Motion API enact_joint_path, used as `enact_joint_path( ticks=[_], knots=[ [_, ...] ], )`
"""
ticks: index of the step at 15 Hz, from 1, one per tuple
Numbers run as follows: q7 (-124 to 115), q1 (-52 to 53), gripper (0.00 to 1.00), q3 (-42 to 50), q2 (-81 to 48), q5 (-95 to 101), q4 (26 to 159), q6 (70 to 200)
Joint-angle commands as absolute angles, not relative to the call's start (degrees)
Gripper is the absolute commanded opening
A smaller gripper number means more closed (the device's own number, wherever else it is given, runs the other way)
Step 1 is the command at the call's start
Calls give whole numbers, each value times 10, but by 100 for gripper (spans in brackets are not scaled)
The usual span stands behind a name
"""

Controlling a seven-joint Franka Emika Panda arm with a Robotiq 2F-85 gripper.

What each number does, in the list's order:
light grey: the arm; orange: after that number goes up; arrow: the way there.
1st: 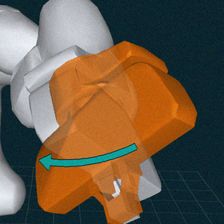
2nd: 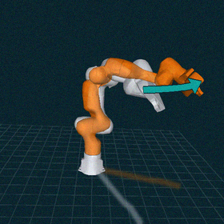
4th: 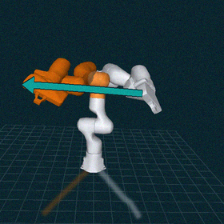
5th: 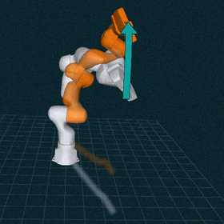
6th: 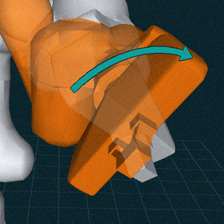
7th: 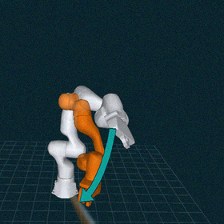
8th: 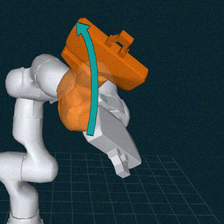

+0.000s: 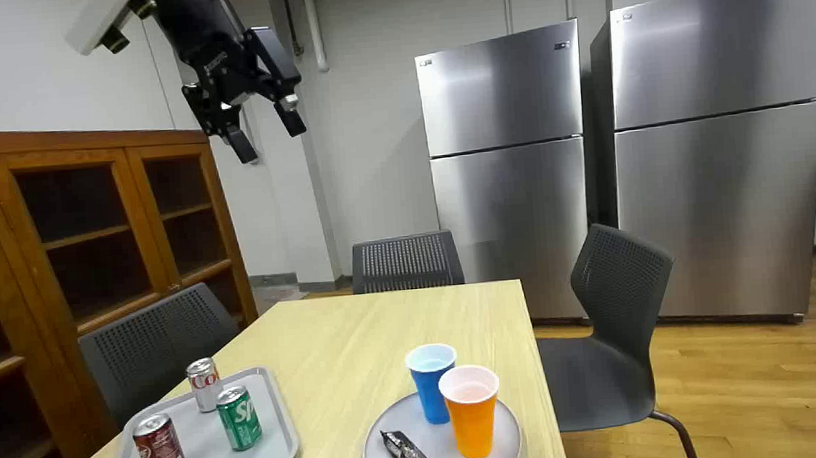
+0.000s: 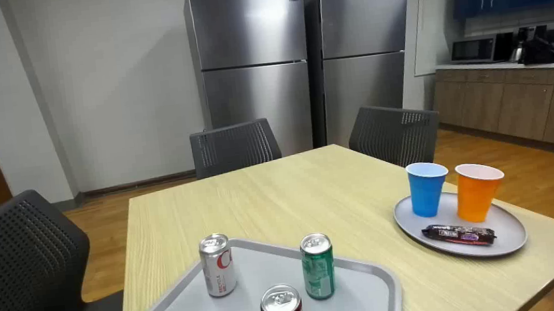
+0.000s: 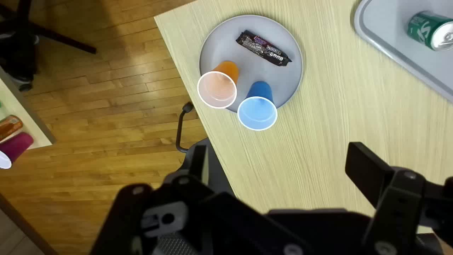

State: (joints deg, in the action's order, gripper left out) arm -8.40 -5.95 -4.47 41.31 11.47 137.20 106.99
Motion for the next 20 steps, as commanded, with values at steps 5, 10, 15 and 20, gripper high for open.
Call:
enact_joint_path(
  ticks=[5,10,15,20],
  knots=[
    [-88,-52,100,-39,411,119,1371,1068],
    [-101,-52,100,-41,377,116,1369,1089],
    [-116,-56,100,-40,327,118,1367,1135],
    [-122,-57,100,-27,279,114,1363,1186]
  ],
)
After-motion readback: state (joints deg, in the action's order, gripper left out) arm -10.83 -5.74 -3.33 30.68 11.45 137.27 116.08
